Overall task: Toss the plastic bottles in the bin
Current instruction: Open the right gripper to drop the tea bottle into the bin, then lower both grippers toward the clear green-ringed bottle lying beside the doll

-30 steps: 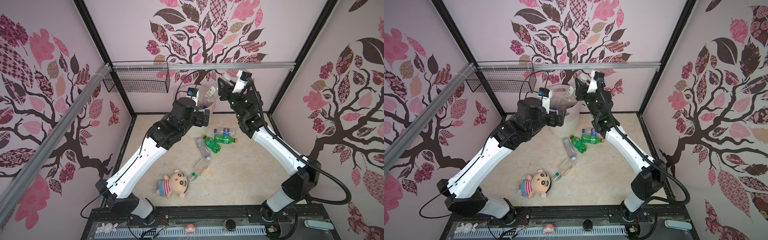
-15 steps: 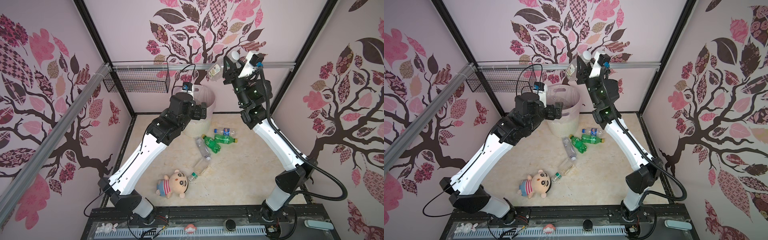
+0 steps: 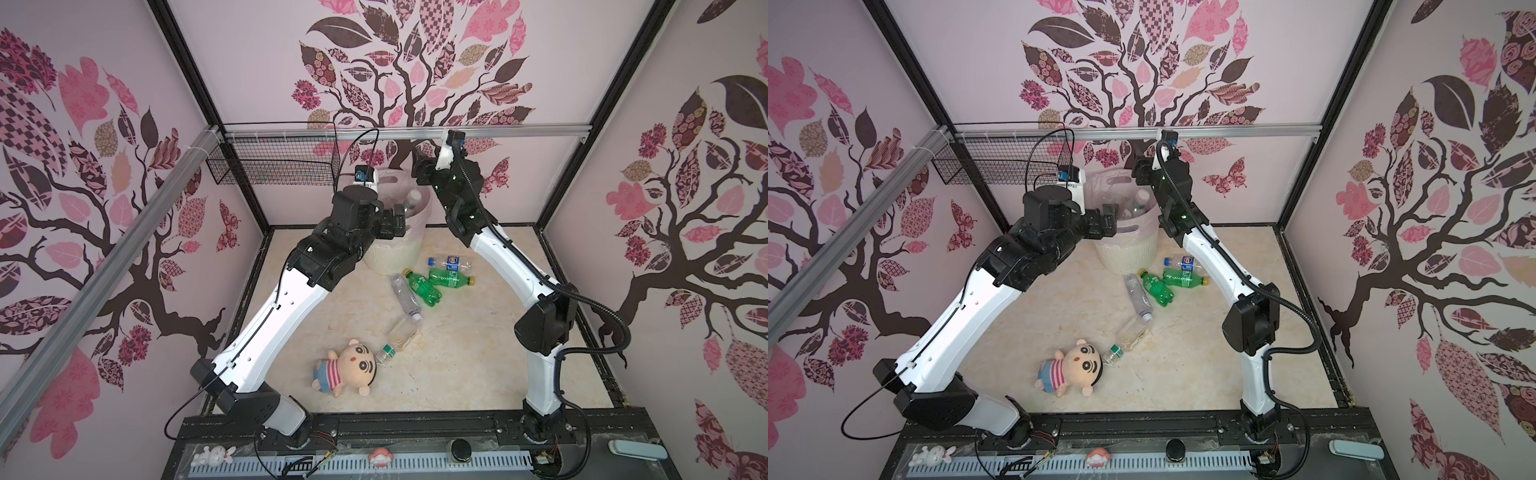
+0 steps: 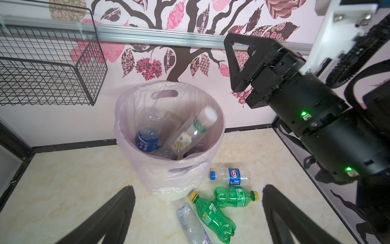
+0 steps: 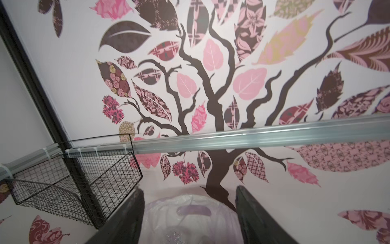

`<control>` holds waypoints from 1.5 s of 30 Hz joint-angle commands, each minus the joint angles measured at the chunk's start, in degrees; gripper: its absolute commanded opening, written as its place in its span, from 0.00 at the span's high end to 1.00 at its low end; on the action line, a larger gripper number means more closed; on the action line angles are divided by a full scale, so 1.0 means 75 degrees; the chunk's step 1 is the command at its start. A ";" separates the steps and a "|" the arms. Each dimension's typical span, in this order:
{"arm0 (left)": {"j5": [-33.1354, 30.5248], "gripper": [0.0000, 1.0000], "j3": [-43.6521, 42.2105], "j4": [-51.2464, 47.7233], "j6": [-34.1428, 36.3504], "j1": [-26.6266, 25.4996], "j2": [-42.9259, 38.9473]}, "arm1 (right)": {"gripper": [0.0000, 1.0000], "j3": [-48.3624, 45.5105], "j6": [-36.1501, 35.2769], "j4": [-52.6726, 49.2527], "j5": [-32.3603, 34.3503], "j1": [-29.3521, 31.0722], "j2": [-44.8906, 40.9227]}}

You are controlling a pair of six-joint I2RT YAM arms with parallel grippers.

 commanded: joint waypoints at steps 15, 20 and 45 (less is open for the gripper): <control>0.0267 0.03 -0.0255 0.0016 -0.0410 0.0051 -0.0256 | 0.16 0.0319 -0.0103 -0.0044 0.0205 -0.0018 -0.0538; 0.0267 0.03 -0.0296 -0.0031 -0.0526 0.0053 -0.0296 | 0.11 0.0231 -0.0101 -0.0103 0.0238 -0.0029 -0.0700; 0.1176 0.03 -0.1680 -0.0963 -0.2352 0.0051 -0.0588 | 0.00 -0.3834 0.0201 -0.1360 0.0871 -0.0032 -0.3967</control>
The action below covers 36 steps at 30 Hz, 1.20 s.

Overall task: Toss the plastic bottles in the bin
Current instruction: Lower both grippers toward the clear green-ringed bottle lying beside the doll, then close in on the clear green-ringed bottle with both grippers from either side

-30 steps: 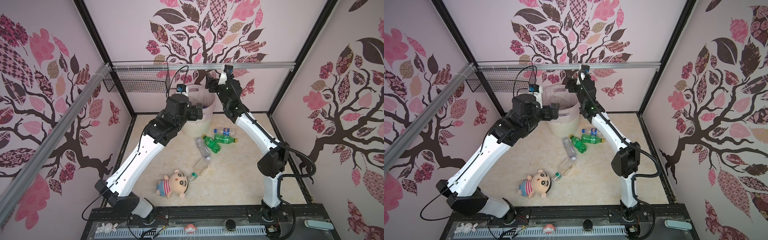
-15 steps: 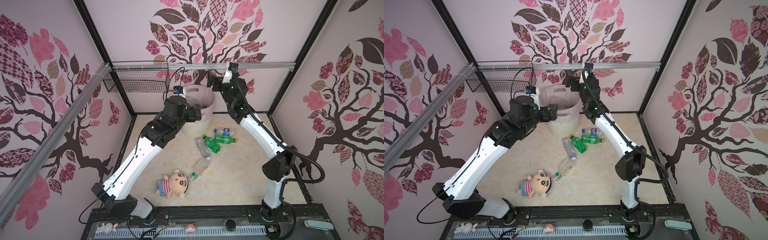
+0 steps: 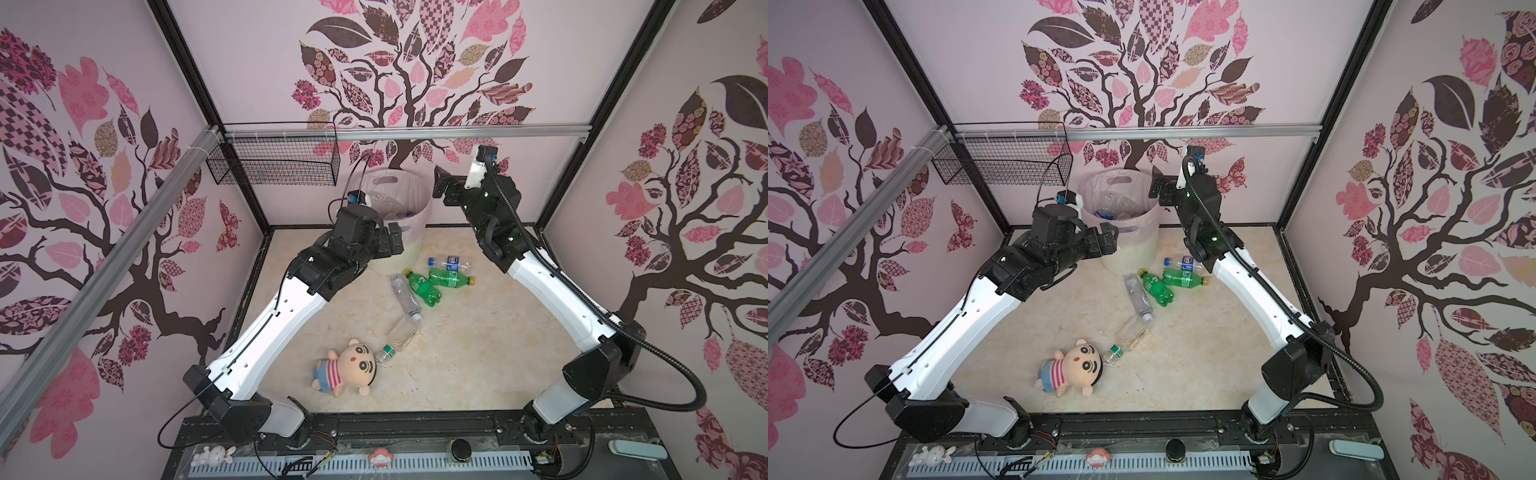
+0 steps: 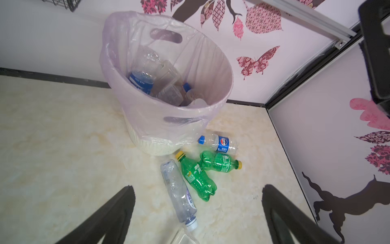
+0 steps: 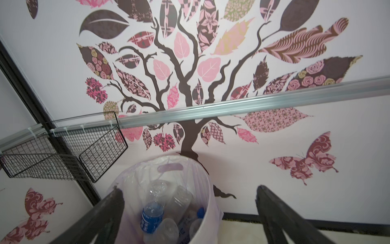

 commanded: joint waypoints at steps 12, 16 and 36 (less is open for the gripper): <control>0.1731 0.03 -0.2138 -0.0533 -0.0396 0.0022 -0.0500 | 0.00 -0.2910 0.1063 -0.1715 -0.0478 -0.0025 -0.2416; 0.2182 0.03 -0.2639 -0.0773 -0.0417 0.0015 -0.0456 | 0.01 -0.3341 0.1412 -0.2451 -0.0889 -0.0030 -0.2779; 0.2478 0.03 -0.3980 -0.0756 -0.0235 -0.0779 0.0346 | 0.00 -0.6836 0.4435 -0.2687 -0.3473 0.0015 -0.3633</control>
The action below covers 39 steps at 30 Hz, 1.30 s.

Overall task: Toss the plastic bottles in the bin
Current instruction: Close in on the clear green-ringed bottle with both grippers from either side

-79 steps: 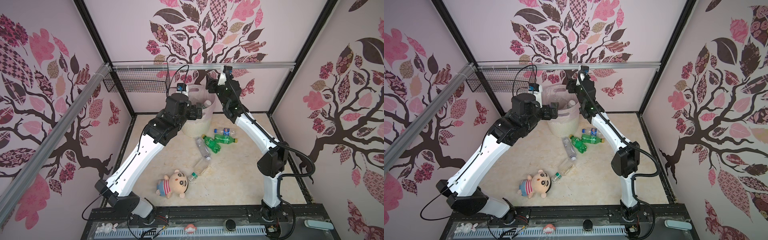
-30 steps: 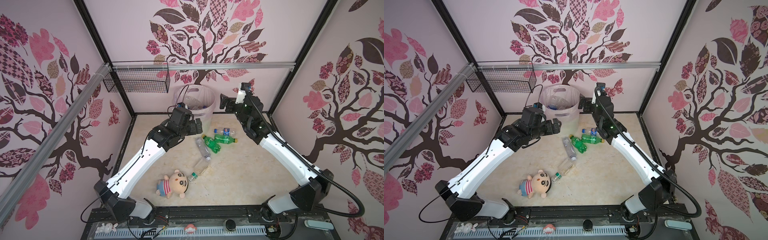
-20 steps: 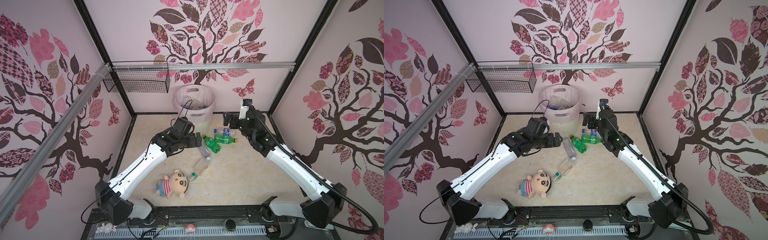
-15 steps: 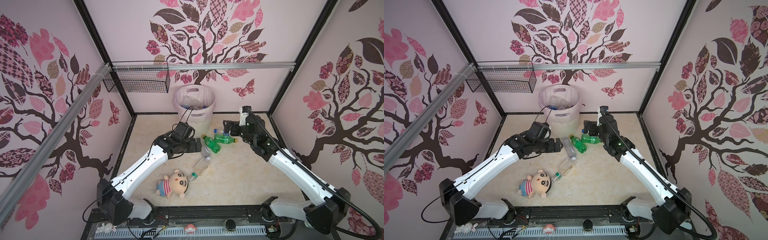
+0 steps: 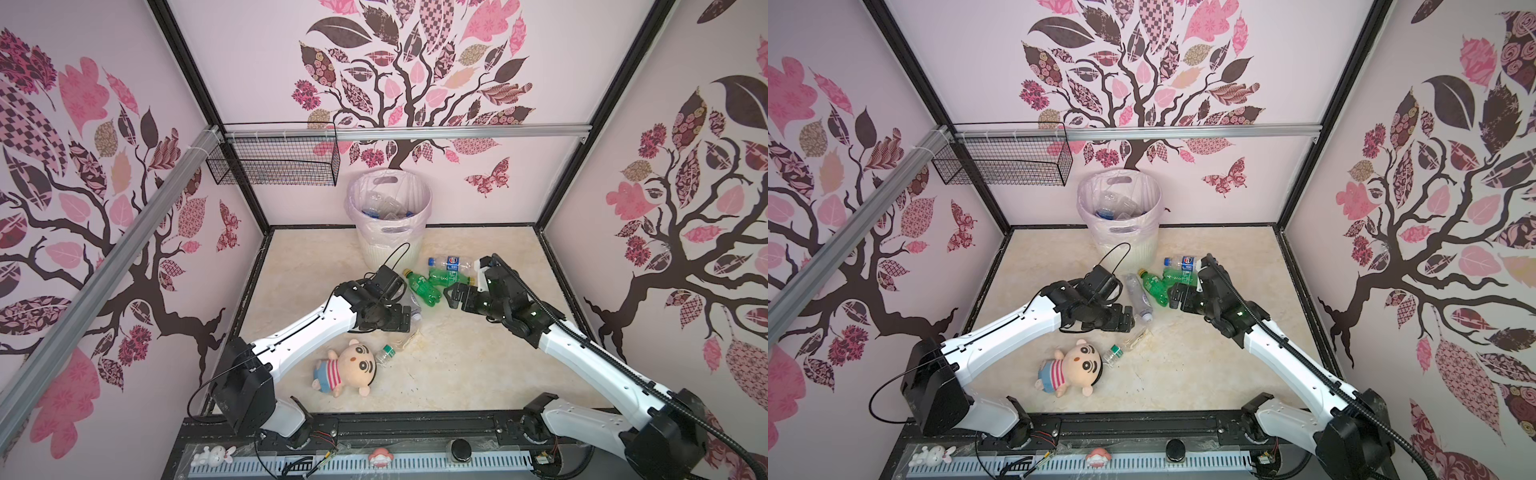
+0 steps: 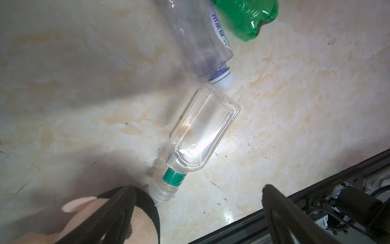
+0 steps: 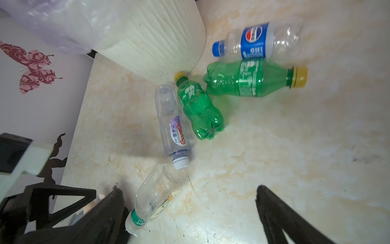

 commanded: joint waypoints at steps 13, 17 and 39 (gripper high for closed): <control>0.0162 0.03 -0.0747 0.0086 0.0246 0.0007 -0.0350 | 0.00 -0.1174 0.2773 0.2346 -0.1783 0.1226 0.1636; 0.0166 0.03 -0.0868 0.0075 0.0279 0.0038 -0.0466 | 0.01 -0.1207 0.3014 0.2740 -0.1846 0.1302 0.2017; 0.0314 0.03 -0.1185 0.0114 0.0357 0.0060 -0.0661 | 0.10 -0.1162 0.3750 0.4457 -0.2122 0.1637 0.3791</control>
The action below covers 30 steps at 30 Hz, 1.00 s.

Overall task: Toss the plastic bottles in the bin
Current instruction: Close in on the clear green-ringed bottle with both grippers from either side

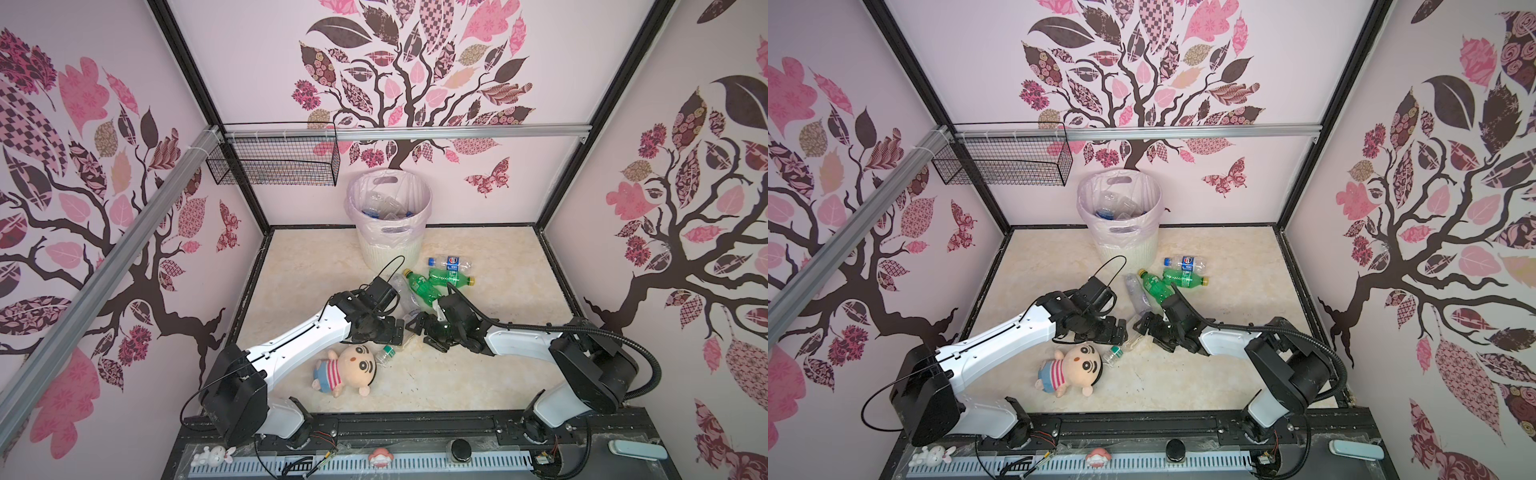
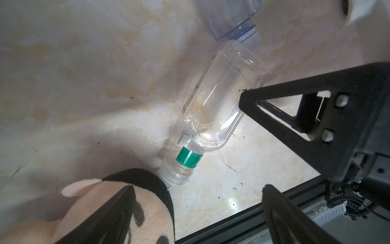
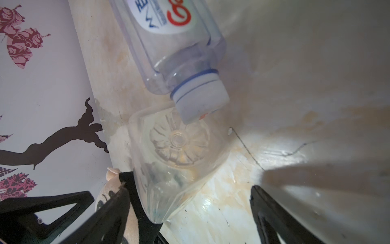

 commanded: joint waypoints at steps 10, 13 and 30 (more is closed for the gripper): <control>0.0020 0.03 -0.0331 0.0051 0.0081 0.0033 -0.0290 | 0.15 0.0400 0.0398 0.0367 0.0050 0.0071 0.0744; 0.0020 0.03 -0.0348 0.0050 0.0078 0.0038 -0.0320 | 0.17 0.0406 0.0525 0.0486 0.0130 0.0069 0.0813; -0.0036 0.03 -0.0511 0.0022 0.0069 0.0061 -0.0467 | 0.19 0.0735 0.0635 0.0890 0.0234 0.0180 0.0947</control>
